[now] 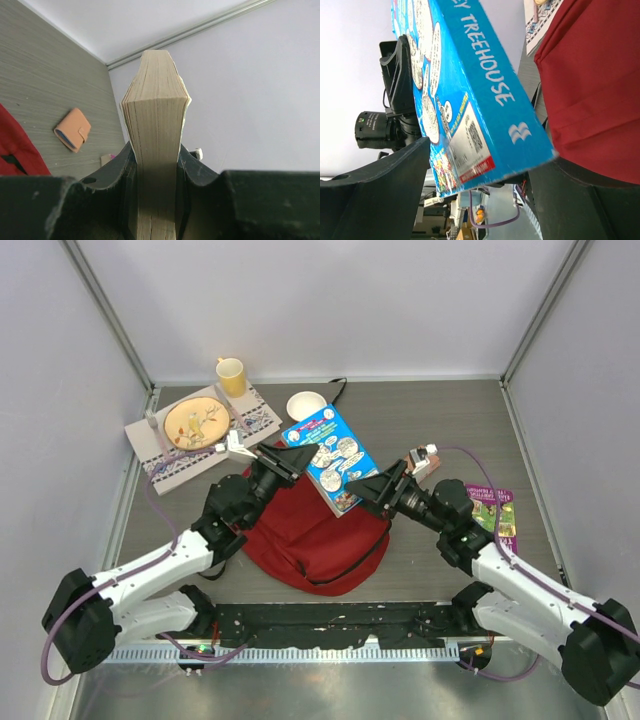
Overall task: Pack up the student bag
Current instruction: Pick up the book from the center of the board.
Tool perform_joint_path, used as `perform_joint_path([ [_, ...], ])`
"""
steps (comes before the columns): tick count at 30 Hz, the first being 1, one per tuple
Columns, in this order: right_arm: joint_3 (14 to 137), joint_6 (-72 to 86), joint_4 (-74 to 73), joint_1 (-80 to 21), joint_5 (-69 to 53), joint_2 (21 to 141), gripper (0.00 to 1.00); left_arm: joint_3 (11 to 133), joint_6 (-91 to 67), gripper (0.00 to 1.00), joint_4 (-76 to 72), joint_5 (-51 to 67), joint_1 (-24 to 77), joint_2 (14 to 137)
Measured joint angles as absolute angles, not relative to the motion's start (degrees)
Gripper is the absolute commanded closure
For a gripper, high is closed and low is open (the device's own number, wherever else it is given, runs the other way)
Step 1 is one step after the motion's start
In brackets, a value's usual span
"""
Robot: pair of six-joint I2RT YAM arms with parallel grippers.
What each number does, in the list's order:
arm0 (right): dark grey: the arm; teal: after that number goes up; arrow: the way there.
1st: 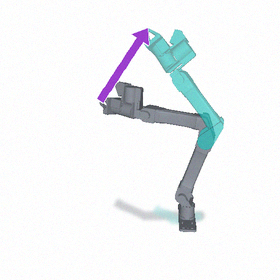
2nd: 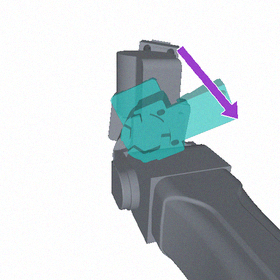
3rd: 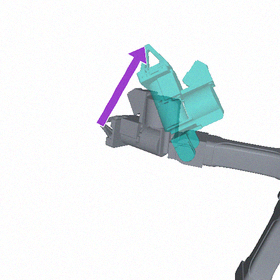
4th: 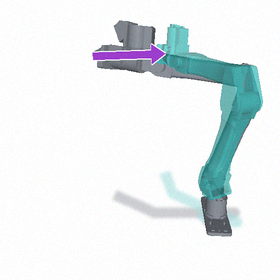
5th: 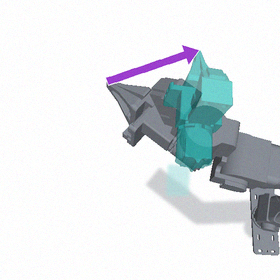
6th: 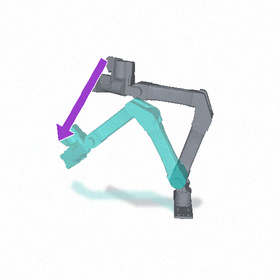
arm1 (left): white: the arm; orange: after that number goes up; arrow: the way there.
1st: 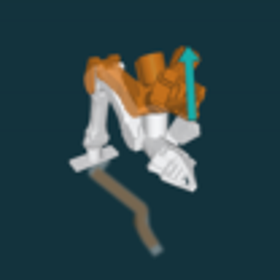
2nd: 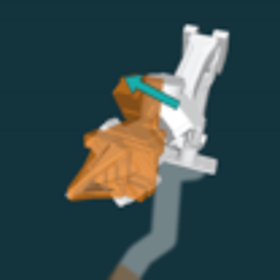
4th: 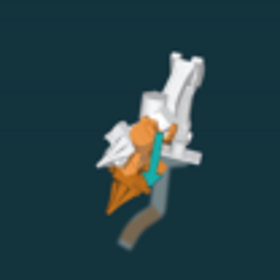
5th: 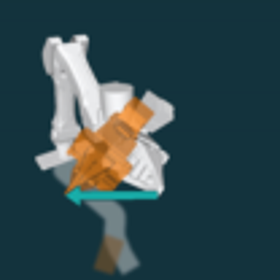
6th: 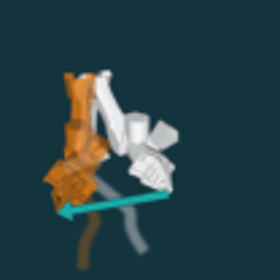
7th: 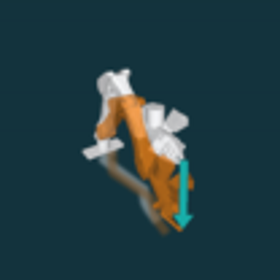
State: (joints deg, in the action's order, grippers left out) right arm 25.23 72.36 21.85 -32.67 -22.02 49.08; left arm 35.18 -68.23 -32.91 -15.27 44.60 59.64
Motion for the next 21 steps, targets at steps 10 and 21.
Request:
perform_joint_path([
  [10, 24.14, 74.39, 31.53, -37.45, -16.43, 52.07, 0.86, 33.87, -70.19, 1.00, -37.01, -15.42, 44.42, 61.21],
  [21, 25.10, 71.24, 27.24, -38.02, -14.39, 49.98, 0.99, 32.99, -70.48, 0.45, -36.16, -14.70, 44.12, 61.10],
])
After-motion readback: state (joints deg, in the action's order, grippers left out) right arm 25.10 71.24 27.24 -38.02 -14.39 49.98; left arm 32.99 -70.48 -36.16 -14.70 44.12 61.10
